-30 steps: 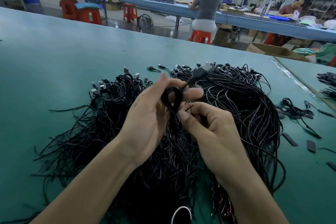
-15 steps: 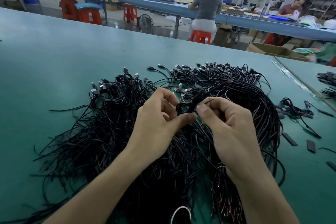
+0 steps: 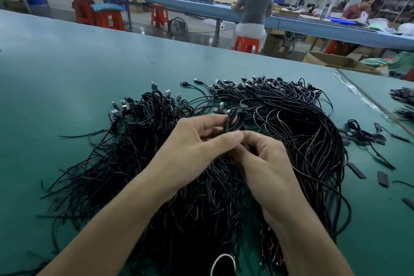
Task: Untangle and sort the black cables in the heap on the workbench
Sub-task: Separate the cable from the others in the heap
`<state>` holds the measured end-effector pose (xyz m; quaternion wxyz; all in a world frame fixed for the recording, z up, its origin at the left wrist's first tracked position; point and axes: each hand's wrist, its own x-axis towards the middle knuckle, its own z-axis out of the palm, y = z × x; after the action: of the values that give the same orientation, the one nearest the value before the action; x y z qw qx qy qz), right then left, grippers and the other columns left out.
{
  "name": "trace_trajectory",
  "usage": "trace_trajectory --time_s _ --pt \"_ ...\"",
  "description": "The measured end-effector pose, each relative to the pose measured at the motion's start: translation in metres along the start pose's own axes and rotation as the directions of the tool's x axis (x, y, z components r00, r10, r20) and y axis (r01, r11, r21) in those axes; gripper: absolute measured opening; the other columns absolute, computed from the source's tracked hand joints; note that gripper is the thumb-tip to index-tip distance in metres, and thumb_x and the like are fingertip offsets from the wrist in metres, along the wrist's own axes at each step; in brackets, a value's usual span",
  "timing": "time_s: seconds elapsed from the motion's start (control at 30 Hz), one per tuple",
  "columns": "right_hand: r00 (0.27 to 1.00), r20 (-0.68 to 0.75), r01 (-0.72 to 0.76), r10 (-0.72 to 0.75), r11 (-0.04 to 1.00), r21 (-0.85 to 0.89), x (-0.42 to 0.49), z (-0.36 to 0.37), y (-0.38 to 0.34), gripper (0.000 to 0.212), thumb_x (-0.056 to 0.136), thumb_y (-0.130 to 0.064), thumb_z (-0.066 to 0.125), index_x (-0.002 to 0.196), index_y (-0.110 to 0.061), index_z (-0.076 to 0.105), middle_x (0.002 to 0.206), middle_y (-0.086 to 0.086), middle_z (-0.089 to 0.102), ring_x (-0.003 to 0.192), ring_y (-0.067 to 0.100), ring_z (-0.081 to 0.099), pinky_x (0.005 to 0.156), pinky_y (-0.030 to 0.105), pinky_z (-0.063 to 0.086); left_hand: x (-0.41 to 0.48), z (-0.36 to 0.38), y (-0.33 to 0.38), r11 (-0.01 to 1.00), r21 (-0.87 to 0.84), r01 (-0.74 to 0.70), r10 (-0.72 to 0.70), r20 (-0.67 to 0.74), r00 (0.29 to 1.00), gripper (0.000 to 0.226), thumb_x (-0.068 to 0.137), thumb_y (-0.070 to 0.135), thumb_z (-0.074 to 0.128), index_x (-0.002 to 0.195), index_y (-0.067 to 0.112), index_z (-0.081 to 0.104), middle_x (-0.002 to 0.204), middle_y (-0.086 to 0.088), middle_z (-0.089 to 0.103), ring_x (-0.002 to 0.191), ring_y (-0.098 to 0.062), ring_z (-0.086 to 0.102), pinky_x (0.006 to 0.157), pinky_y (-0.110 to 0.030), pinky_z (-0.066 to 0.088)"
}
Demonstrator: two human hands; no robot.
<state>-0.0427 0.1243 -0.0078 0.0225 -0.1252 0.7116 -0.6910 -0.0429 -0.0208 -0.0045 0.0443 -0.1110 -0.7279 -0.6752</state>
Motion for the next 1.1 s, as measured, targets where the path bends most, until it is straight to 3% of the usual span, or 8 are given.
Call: trace_trajectory --time_s 0.17,0.27,0.33,0.43,0.5,0.63,0.83,1.1 --pt "0.992 -0.116 -0.013 -0.043 0.899 -0.438 0.004 -0.007 0.016 0.018 0.087 -0.028 0.074 0.073 -0.019 0.069 0.061 -0.014 0.057 0.055 0.003 0.047 0.055 0.019 0.039 0.004 -0.01 -0.015 0.992 0.109 0.068 -0.058 -0.086 0.995 0.02 0.089 0.015 0.073 0.104 0.028 0.074 0.07 0.001 0.072 0.054 -0.01 0.063 0.051 -0.02 0.05" --pt "0.98 -0.163 -0.057 -0.116 0.616 -0.786 0.002 -0.015 0.019 0.01 0.092 -0.035 0.066 0.1 -0.031 0.065 0.101 -0.015 0.056 0.097 0.006 0.055 0.085 0.024 0.044 0.011 -0.022 -0.024 0.984 0.162 0.071 -0.005 -0.376 0.927 0.023 0.095 0.013 0.065 0.112 0.028 0.069 0.074 0.015 0.07 0.047 -0.005 0.056 0.048 -0.024 0.048" --pt "0.979 -0.194 -0.15 -0.062 0.425 -0.892 0.002 -0.023 0.022 0.035 0.097 -0.037 0.057 0.132 -0.032 0.053 0.127 -0.01 0.05 0.121 0.013 0.046 0.101 0.034 0.036 0.016 -0.035 -0.029 0.982 0.151 0.112 -0.017 -0.522 0.853 0.029 0.1 0.019 0.057 0.128 0.026 0.063 0.08 0.017 0.068 0.057 -0.005 0.055 0.06 -0.035 0.049" --pt "0.967 -0.249 -0.251 0.054 0.365 -0.897 0.004 -0.03 0.025 0.051 0.102 -0.036 0.046 0.151 -0.029 0.032 0.145 -0.006 0.045 0.135 0.018 0.038 0.106 0.038 0.031 0.022 -0.047 -0.034 0.976 0.089 0.2 -0.114 -0.574 0.811 0.049 0.104 0.015 0.047 0.152 0.022 0.039 0.144 0.003 0.053 0.12 -0.023 0.059 0.108 -0.046 0.045" --pt "0.959 -0.27 -0.282 0.085 0.339 -0.898 0.006 -0.03 0.03 0.05 0.103 -0.035 0.042 0.152 -0.031 0.03 0.143 -0.006 0.048 0.133 0.02 0.037 0.097 0.037 0.029 0.023 -0.047 -0.036 0.973 0.062 0.222 -0.151 -0.555 0.818 0.059 0.104 0.01 0.047 0.157 0.019 0.025 0.161 0.003 0.03 0.13 -0.019 0.051 0.116 -0.041 0.036" --pt "0.953 -0.284 -0.303 0.105 0.323 -0.897 0.008 -0.029 0.034 0.045 0.104 -0.036 0.041 0.148 -0.032 0.038 0.14 -0.008 0.049 0.128 0.02 0.037 0.091 0.037 0.026 0.019 -0.042 -0.041 0.956 0.219 0.194 -0.051 -0.529 0.847 0.065 0.103 0.016 0.051 0.158 0.019 0.018 0.162 0.01 0.016 0.121 0.022 0.03 0.108 -0.009 0.024" --pt "0.95 -0.276 -0.299 0.144 0.172 -0.939 0.01 -0.023 0.036 0.042 0.105 -0.042 0.032 0.14 -0.023 0.044 0.133 0.002 0.051 0.123 0.024 0.044 0.1 0.042 0.033 0.015 -0.035 -0.044 0.786 0.51 0.349 -0.081 -0.474 0.877 0.066 0.1 0.036 0.054 0.157 0.019 0.024 0.166 0.004 -0.009 0.15 -0.011 -0.01 0.118 -0.033 -0.002" --pt "0.922 -0.339 -0.365 0.184 0.129 -0.922 0.038 -0.018 0.038 0.039 0.104 -0.04 0.03 0.12 -0.018 0.058 0.128 0.009 0.049 0.12 0.029 0.043 0.1 0.046 0.031 0.01 -0.023 -0.034 0.791 0.597 0.134 0.265 -0.532 0.804 0.03 0.091 0.023 0.065 0.119 0.032 0.063 0.124 0.012 0.043 0.117 -0.006 0.032 0.106 -0.029 0.023"
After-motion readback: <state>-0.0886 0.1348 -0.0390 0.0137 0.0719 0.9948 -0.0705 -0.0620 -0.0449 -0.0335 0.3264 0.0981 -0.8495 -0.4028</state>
